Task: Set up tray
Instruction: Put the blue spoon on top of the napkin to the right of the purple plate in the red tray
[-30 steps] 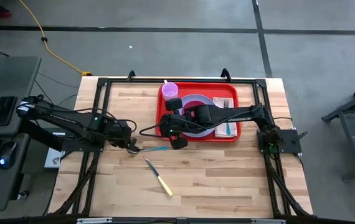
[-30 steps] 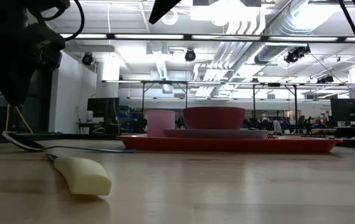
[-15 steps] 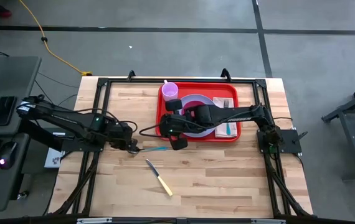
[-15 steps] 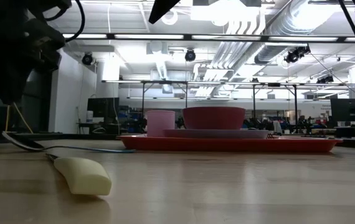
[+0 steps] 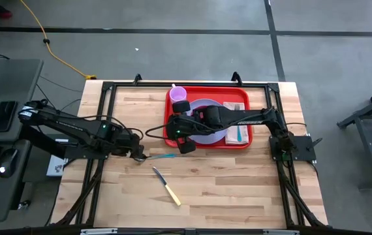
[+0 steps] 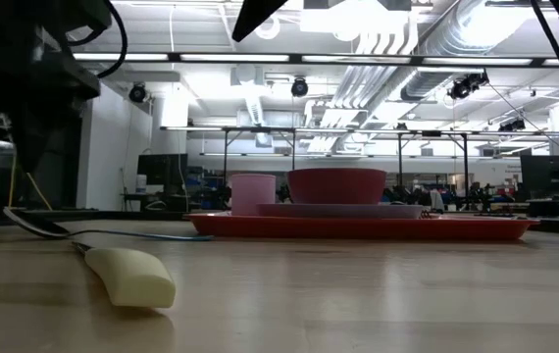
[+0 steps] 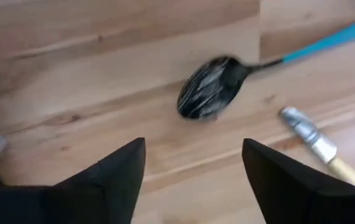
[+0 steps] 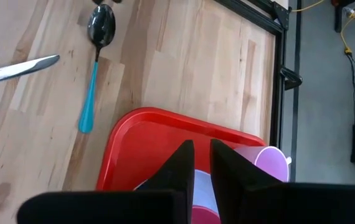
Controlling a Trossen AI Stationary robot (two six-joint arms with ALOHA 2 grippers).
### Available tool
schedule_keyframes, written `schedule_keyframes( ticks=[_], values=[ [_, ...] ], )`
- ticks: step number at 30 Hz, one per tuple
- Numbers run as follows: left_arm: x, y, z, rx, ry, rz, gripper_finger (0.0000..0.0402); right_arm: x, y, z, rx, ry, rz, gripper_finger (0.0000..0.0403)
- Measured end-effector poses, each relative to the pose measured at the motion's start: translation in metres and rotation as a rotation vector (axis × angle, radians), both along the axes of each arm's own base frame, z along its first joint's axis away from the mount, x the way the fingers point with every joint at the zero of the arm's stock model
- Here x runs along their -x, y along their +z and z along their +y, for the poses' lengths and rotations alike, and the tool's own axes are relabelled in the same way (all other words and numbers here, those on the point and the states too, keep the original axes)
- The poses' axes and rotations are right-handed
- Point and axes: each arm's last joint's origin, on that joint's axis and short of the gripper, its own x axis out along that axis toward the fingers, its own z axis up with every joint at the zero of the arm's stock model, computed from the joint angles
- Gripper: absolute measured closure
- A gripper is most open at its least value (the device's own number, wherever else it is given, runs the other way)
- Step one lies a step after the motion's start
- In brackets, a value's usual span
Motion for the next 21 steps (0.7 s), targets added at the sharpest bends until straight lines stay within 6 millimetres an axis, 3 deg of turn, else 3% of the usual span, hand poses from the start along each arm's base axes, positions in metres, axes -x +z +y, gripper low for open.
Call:
schedule_keyframes(
  ticks=[7,14,21],
  values=[
    [-0.004,-0.004,0.001,-0.059,0.063,0.0,0.0089,0.0,0.0,0.001,-0.027,0.021,0.003,0.0373],
    [-0.006,-0.021,0.001,-0.044,0.108,0.051,0.0112,0.0,0.0,0.002,-0.056,0.034,0.002,0.0373],
    [-0.009,-0.032,0.0,-0.03,0.142,-0.021,0.0128,-0.004,-0.004,0.005,-0.145,0.078,-0.022,0.0373]
  ],
)
